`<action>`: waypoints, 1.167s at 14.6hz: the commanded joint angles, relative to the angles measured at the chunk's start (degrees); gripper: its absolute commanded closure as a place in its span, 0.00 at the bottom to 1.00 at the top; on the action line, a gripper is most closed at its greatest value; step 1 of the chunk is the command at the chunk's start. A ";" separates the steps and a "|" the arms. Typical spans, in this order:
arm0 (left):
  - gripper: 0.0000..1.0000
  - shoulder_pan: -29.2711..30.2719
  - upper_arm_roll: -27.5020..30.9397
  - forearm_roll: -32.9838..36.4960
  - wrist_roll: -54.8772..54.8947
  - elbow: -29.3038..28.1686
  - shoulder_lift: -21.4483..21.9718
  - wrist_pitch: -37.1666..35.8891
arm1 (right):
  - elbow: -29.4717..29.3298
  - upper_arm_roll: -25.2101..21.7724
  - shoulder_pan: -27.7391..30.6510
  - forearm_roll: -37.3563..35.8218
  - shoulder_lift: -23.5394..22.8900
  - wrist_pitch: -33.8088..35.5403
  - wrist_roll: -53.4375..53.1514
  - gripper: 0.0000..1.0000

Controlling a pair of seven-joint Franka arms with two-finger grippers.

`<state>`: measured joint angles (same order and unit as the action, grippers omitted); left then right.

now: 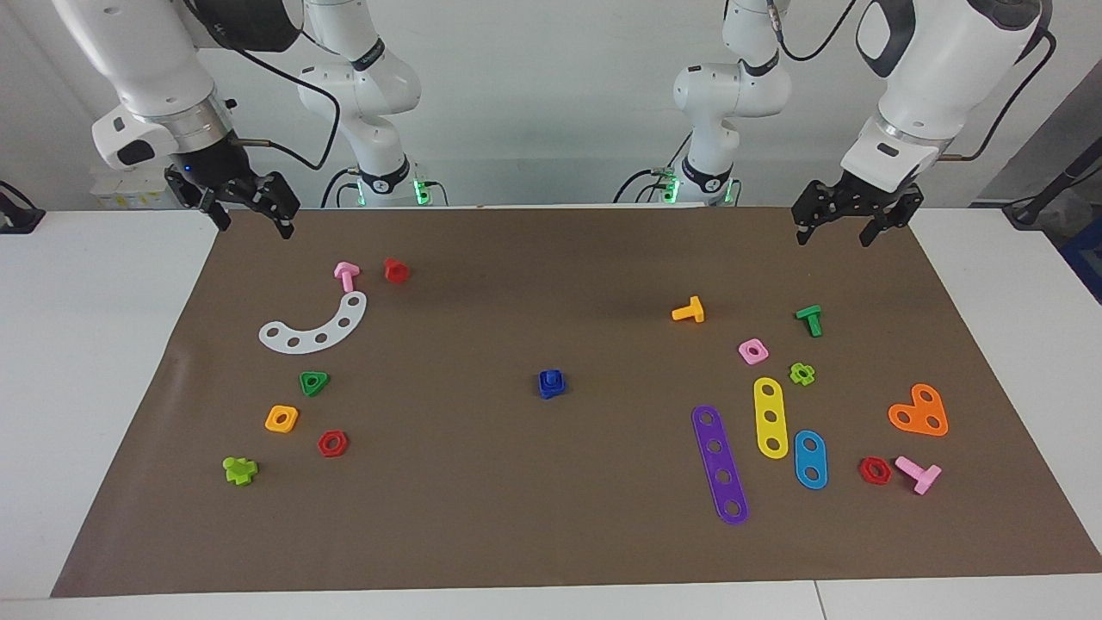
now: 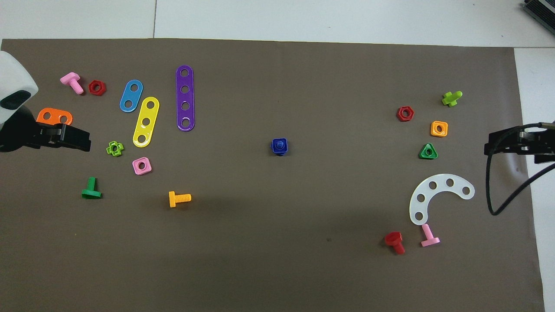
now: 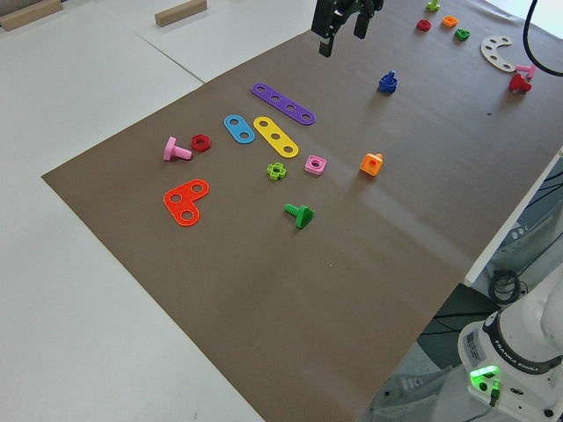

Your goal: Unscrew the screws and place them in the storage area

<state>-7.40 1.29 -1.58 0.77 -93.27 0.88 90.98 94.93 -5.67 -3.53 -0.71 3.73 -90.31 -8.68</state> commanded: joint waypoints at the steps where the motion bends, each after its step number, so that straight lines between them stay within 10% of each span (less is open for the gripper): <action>1: 0.01 -1.56 -0.59 -1.50 -3.65 -2.44 0.62 2.27 | 0.96 0.22 0.27 0.09 1.11 0.40 1.65 0.00; 17: 0.01 -23.09 -0.33 -1.24 -34.94 14.05 -23.45 14.32 | 0.96 0.22 0.36 0.18 1.11 0.40 1.65 0.00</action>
<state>-28.17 -0.13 -2.60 -30.45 -86.17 -16.69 105.39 94.93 -5.67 -3.53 -0.71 3.73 -90.31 -8.68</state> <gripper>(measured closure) 0.000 0.000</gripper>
